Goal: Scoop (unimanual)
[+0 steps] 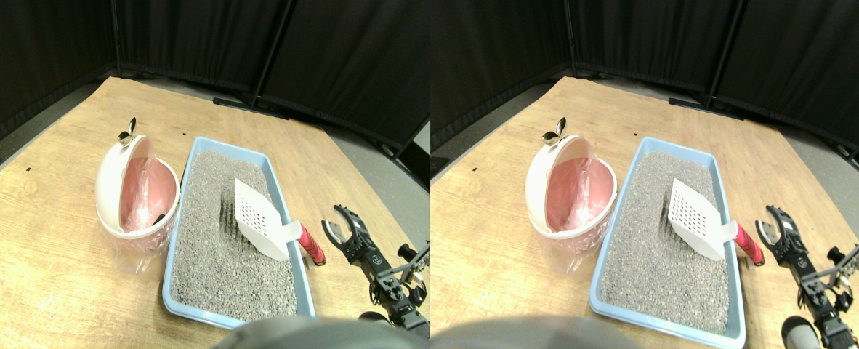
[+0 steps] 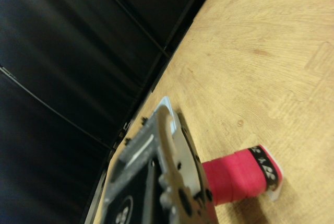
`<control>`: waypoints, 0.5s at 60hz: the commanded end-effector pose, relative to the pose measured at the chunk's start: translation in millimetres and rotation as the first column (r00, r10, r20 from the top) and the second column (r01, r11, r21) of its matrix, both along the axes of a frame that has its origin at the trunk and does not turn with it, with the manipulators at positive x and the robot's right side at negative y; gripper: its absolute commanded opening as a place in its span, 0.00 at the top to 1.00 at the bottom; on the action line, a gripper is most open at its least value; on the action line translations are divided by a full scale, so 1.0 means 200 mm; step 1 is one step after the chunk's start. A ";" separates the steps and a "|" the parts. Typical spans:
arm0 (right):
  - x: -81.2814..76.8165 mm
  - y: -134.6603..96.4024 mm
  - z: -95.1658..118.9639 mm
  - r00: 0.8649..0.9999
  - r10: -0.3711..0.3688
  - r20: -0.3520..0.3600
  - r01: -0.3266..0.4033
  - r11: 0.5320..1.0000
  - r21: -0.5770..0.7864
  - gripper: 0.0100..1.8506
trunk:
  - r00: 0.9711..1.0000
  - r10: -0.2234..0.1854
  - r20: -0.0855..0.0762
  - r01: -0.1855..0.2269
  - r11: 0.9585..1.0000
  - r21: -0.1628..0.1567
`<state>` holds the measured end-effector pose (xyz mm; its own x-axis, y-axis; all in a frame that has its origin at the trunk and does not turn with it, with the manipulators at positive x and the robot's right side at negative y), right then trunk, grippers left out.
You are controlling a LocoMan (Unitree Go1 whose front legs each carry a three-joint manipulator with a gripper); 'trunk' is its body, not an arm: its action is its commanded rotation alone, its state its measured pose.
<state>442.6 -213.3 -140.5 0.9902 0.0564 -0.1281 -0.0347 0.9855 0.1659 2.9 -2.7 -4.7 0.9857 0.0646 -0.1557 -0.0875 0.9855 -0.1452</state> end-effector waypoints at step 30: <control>-0.15 0.03 0.13 0.998 0.032 0.047 -0.029 0.997 -0.067 0.97 | 0.999 -0.046 0.019 0.046 0.999 0.014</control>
<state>413.5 -212.1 -118.9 0.9885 0.0870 -0.1237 -0.0749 0.9922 0.0998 2.6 -3.4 -6.3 0.9871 0.0286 -0.1575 -0.0479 0.9916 -0.1198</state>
